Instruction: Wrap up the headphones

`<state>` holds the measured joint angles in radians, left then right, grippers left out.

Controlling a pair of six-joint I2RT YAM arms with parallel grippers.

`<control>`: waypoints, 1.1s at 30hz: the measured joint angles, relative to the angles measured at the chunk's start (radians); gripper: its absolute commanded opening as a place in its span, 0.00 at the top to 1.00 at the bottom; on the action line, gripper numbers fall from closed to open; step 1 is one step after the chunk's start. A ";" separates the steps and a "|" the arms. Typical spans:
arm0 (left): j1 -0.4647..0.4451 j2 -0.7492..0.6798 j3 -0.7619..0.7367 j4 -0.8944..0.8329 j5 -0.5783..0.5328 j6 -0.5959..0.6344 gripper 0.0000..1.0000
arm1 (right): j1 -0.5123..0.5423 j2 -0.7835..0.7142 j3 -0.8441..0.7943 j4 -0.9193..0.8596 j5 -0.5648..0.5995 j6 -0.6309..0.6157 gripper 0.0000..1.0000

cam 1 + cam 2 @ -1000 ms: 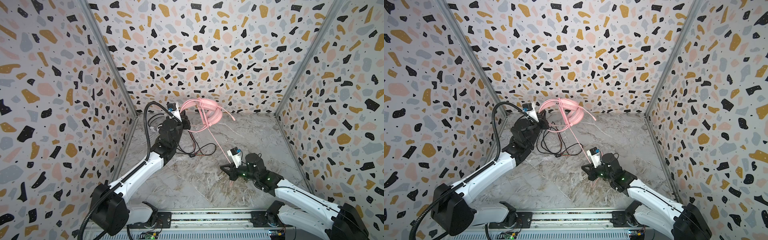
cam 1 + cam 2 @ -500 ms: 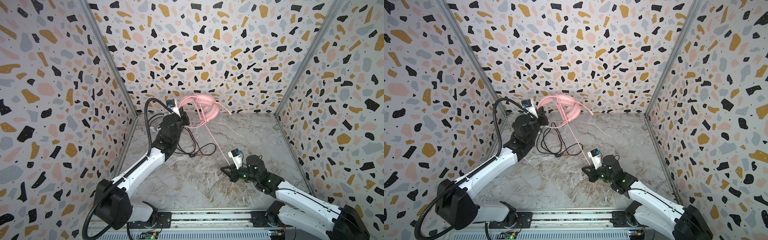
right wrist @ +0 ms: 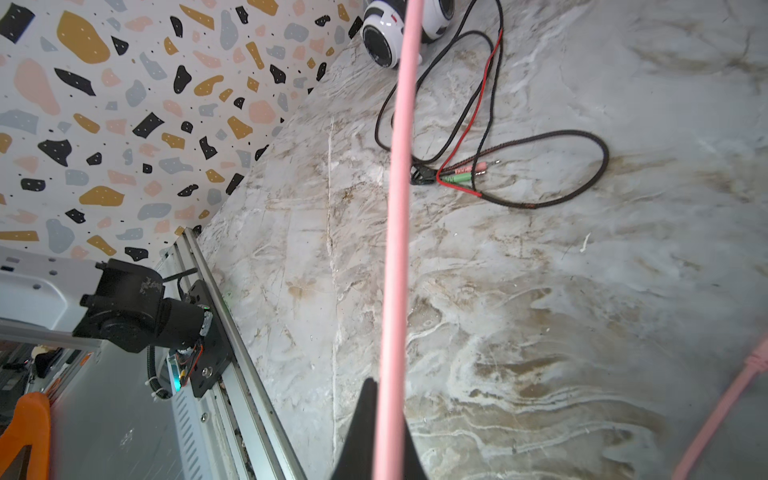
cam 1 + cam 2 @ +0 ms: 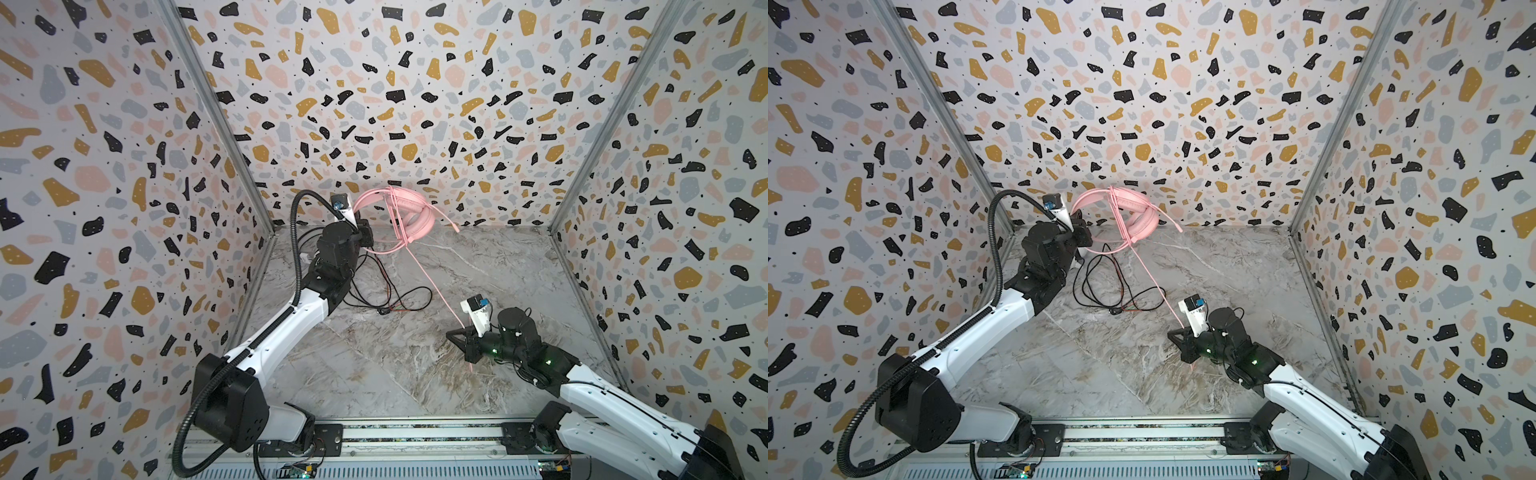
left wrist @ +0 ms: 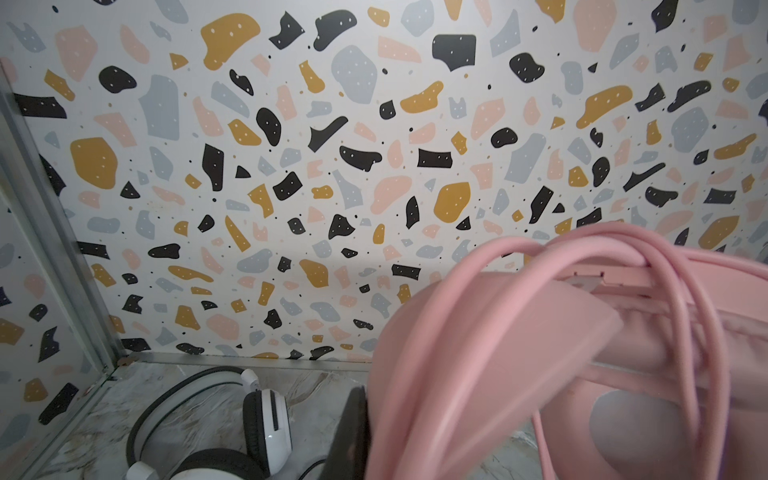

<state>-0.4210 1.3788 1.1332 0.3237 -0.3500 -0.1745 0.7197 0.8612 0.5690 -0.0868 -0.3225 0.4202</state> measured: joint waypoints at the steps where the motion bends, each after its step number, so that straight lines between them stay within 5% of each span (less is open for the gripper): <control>1: -0.002 -0.010 -0.017 -0.010 -0.008 0.013 1.00 | 0.000 0.001 0.035 -0.031 0.016 -0.016 0.95; 11: -0.149 -0.055 -0.112 -0.260 -0.092 0.211 1.00 | 0.001 0.137 0.460 -0.299 0.256 -0.262 0.92; 18: -0.233 -0.072 -0.116 -0.434 -0.062 0.303 1.00 | -0.003 0.236 0.625 -0.381 0.317 -0.378 0.92; 33: -0.310 -0.266 -0.155 -0.578 0.447 0.372 1.00 | -0.081 0.303 0.663 -0.374 0.321 -0.472 0.92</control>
<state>-0.7311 1.1130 0.9779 -0.2539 0.0975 0.1970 0.6384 1.1645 1.2316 -0.4606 -0.0017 -0.0513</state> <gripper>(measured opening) 0.084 0.078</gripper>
